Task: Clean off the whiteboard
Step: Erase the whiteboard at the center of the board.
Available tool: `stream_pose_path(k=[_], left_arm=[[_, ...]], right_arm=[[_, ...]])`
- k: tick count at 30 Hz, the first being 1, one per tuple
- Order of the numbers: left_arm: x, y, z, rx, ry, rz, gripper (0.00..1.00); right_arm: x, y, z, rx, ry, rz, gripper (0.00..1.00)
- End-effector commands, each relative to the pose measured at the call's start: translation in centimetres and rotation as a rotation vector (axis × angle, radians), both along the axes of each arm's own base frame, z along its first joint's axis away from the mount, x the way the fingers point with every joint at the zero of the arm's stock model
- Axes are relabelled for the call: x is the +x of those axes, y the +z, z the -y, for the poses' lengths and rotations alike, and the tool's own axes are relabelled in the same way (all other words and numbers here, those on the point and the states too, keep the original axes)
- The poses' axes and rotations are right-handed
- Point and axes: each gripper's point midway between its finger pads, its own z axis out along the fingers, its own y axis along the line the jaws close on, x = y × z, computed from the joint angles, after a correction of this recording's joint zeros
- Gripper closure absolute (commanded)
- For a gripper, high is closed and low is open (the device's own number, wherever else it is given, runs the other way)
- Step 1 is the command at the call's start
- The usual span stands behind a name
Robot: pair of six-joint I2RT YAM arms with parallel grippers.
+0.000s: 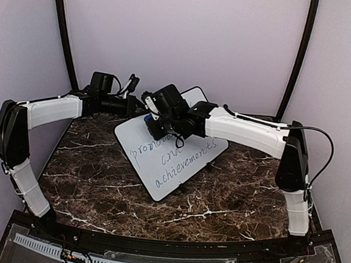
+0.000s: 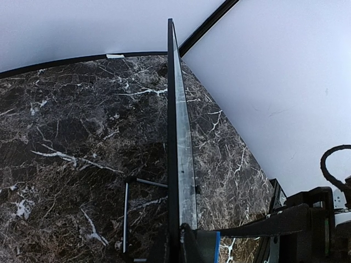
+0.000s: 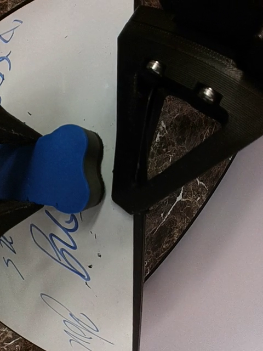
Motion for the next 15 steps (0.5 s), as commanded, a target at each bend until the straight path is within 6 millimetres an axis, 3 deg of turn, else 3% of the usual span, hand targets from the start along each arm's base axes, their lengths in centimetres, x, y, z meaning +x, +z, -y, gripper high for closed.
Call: stream_pose_path(k=[1,8,15], left_arm=[[-1.8,2.3,0.4,-0.022,-0.051,0.052,1.0],[-1.8,2.3,0.4,-0.027,-0.053,0.048,1.0],[-1.7,2.6,0.2,-0.022,-0.036,0.06,1.0]], right_arm=[[0.3,-3.0,1.6,-0.053,-0.031,-0.027,0.71],[-1.1,-4.0,3.6,-0.049,-0.04,-0.062,0.71],[-1.4,-3.6,3.7,-0.039,-0.033,-0.063,0.71]])
